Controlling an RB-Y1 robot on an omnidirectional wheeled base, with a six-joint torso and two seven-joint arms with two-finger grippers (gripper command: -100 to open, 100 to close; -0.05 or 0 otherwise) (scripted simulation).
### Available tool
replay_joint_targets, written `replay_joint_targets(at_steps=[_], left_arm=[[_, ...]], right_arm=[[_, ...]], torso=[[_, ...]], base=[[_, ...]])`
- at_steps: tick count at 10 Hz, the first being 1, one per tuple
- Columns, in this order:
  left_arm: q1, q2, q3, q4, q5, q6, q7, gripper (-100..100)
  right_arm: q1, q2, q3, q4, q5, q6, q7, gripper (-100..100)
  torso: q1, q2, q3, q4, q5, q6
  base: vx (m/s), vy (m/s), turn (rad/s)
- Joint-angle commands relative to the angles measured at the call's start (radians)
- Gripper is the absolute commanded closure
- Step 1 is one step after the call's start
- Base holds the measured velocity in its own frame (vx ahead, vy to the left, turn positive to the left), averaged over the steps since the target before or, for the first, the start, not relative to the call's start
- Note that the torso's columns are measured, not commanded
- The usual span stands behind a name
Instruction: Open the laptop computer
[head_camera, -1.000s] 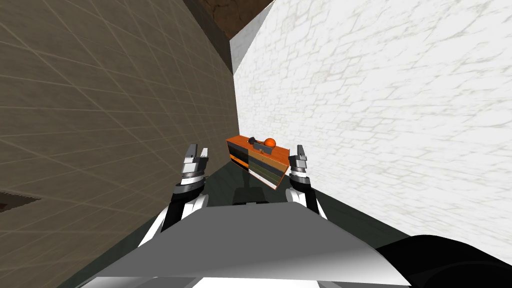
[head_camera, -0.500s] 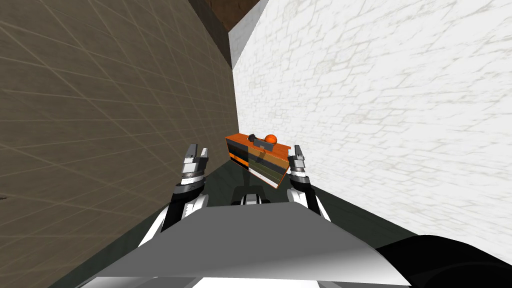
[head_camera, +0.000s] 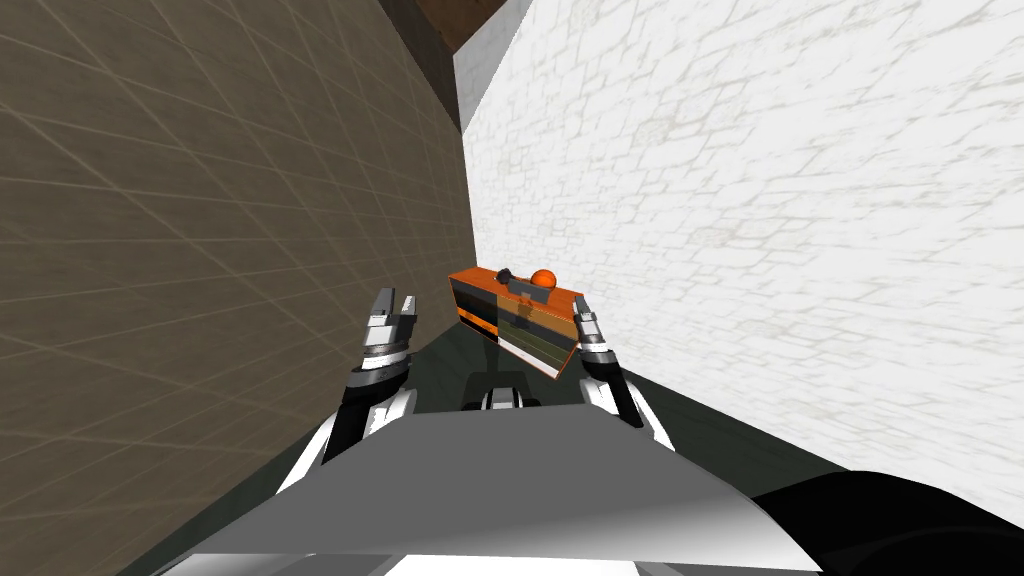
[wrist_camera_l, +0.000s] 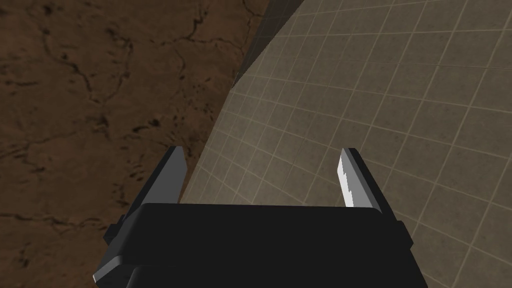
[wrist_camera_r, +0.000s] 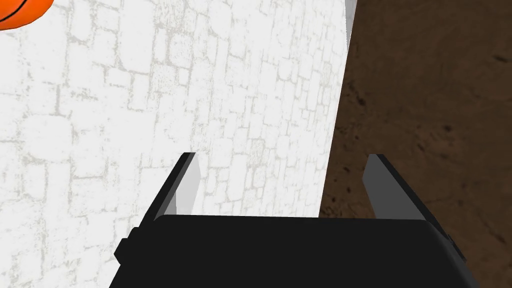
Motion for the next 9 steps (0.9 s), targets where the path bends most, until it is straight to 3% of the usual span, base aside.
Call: replay_joint_targets(at_steps=[1,9], left_arm=[[0.000,0.000,0.000,0.000,0.000,0.000,0.000,0],[0.000,0.000,0.000,0.000,0.000,0.000,0.000,0]], right_arm=[[-0.007,-0.053,-0.026,0.037,0.072,0.037,0.053,-100],[-0.047,-0.188,-0.106,0.177,0.298,0.147,0.223,-100]], torso=[[-0.001,0.001,0.000,0.000,0.000,0.000],[-0.003,0.002,0.002,0.001,-0.001,0.000]], base=[[0.085,0.080,-0.074],[0.080,0.103,-0.076]])
